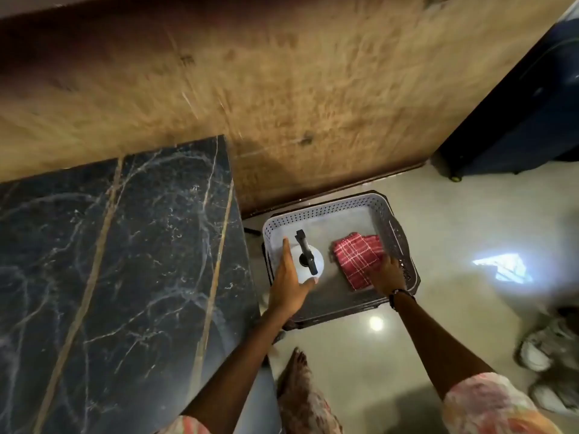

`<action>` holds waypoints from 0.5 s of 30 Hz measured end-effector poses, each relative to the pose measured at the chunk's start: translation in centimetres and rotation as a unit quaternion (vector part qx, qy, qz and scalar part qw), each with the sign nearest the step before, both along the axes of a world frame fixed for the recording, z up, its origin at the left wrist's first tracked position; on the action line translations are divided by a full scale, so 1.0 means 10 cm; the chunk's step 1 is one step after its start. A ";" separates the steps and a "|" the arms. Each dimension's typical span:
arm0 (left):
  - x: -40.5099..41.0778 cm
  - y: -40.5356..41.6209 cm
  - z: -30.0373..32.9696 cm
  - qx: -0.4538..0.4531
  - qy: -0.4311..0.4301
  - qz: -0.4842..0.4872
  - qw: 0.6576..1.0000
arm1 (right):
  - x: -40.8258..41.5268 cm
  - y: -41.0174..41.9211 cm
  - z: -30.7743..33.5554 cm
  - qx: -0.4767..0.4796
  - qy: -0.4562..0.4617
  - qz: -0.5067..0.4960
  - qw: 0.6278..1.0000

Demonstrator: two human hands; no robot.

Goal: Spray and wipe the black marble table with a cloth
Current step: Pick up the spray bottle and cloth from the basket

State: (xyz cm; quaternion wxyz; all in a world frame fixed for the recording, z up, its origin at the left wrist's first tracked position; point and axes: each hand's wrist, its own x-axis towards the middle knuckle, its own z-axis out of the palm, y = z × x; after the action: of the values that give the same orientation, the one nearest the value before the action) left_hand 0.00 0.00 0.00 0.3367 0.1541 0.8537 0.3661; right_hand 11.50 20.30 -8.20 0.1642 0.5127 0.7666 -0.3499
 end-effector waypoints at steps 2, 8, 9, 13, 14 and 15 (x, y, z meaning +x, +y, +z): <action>-0.06 0.13 -0.05 0.019 0.008 0.018 1.000 | -0.03 0.05 -0.08 0.008 0.002 -0.013 1.000; -0.11 0.34 -0.33 0.047 0.033 0.072 0.996 | -0.07 0.13 -0.32 0.041 -0.009 -0.027 0.999; -0.12 0.34 -0.37 0.039 0.049 0.081 0.995 | -0.06 0.16 -0.35 0.033 0.002 -0.027 0.999; -0.16 0.40 -0.34 0.051 0.090 0.083 0.991 | -0.04 0.15 -0.23 0.002 0.102 -0.023 0.995; -0.18 0.42 -0.28 0.063 0.100 0.076 0.990 | -0.04 0.13 -0.17 -0.007 0.124 -0.029 0.992; -0.18 0.43 -0.17 0.076 0.108 0.070 0.989 | -0.06 0.10 -0.08 -0.021 0.143 -0.035 0.989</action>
State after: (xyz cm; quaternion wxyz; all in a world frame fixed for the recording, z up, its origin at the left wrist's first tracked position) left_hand -1.81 4.30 -1.75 0.2035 0.1581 0.8635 0.4335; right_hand 10.93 21.26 -9.04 0.0511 0.4805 0.7563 -0.4410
